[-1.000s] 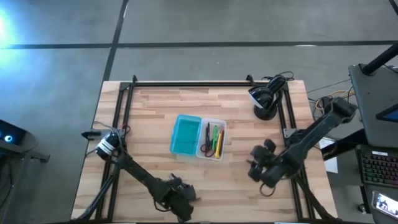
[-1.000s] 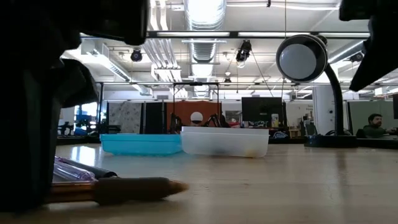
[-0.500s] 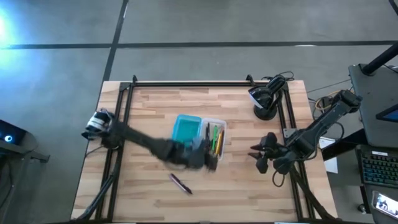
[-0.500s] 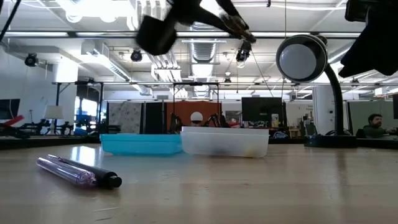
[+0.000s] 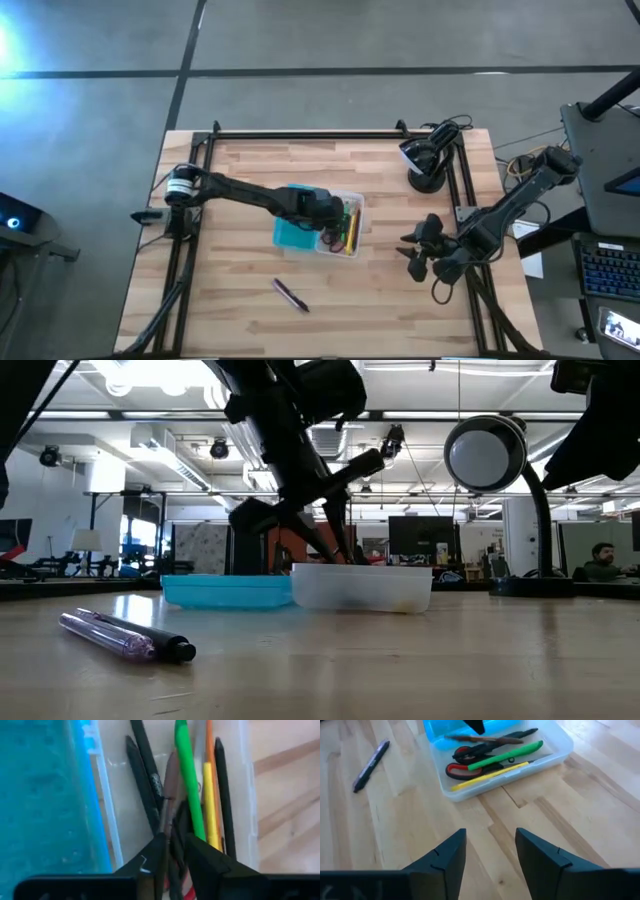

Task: Pick & place school supplies into a supply box
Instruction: Put the brown pen into the supply box, then put the purple pen into the supply box

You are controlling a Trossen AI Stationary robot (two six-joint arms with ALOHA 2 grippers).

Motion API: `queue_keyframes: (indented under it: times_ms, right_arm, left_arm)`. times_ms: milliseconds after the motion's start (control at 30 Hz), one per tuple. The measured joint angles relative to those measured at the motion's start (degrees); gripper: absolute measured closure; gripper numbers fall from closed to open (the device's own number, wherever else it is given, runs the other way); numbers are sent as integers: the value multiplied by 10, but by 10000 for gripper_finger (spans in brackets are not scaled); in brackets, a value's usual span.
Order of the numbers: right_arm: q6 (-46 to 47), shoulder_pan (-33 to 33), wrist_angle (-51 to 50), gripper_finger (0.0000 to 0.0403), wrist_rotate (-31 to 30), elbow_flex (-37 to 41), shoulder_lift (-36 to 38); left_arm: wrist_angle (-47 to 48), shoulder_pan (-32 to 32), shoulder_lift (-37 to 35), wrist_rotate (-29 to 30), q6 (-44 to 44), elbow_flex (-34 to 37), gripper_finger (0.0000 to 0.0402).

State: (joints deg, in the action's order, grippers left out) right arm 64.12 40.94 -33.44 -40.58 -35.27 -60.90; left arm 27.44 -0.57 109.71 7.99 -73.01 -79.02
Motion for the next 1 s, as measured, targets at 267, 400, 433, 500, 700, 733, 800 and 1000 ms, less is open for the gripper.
queue_keyframes:
  times_ms: [267, 400, 433, 500, 700, 733, 800, 1000]
  right_arm:
    - [-163, -51, 88, 224, 84, -32, -59]
    - [-250, -119, 179, 223, 184, -59, -128]
    - [-249, -135, 188, 224, 195, -67, -146]
    - [-249, -163, 189, 226, 197, -89, -178]
    - [-290, -195, 190, 227, 199, -159, -247]
    - [-296, -198, 186, 227, 200, -167, -255]
    - [-298, -203, 183, 229, 201, -186, -275]
    - [-297, -205, 166, 231, 203, -224, -323]
  left_arm:
    - [-10, -49, -43, 30, 163, -19, 315]
    - [71, -110, -94, -18, 370, -9, 314]
    - [105, -129, -99, -27, 390, 0, 314]
    - [142, -170, -112, -30, 414, 23, 313]
    - [113, -281, -139, -26, 473, 104, 314]
    - [102, -296, -137, -28, 481, 116, 314]
    - [71, -318, -137, -29, 493, 138, 314]
    - [9, -338, -137, -7, 534, 189, 314]
